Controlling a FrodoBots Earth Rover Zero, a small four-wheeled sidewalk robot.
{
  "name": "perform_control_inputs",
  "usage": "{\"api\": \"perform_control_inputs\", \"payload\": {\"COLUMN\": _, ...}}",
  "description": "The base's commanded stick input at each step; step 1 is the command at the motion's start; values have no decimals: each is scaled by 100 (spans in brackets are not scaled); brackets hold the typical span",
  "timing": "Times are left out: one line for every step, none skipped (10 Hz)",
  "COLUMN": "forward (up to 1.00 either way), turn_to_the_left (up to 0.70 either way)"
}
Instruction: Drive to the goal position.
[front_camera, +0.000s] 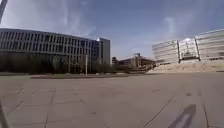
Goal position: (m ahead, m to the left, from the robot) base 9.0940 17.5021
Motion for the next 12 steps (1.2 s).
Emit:
{"api": "perform_control_inputs", "payload": {"forward": 0, "turn_to_the_left": 0}}
{"api": "perform_control_inputs", "payload": {"forward": 1, "turn_to_the_left": 0}}
{"api": "perform_control_inputs", "payload": {"forward": 18, "turn_to_the_left": 0}}
{"api": "perform_control_inputs", "payload": {"forward": 70, "turn_to_the_left": 0}}
{"api": "perform_control_inputs", "payload": {"forward": 70, "turn_to_the_left": 0}}
{"api": "perform_control_inputs", "payload": {"forward": 70, "turn_to_the_left": 0}}
{"api": "perform_control_inputs", "payload": {"forward": 70, "turn_to_the_left": 0}}
{"api": "perform_control_inputs", "payload": {"forward": 70, "turn_to_the_left": 25}}
{"api": "perform_control_inputs", "payload": {"forward": 70, "turn_to_the_left": 35}}
{"api": "perform_control_inputs", "payload": {"forward": 70, "turn_to_the_left": 35}}
{"api": "perform_control_inputs", "payload": {"forward": 70, "turn_to_the_left": 35}}
{"api": "perform_control_inputs", "payload": {"forward": 70, "turn_to_the_left": 35}}
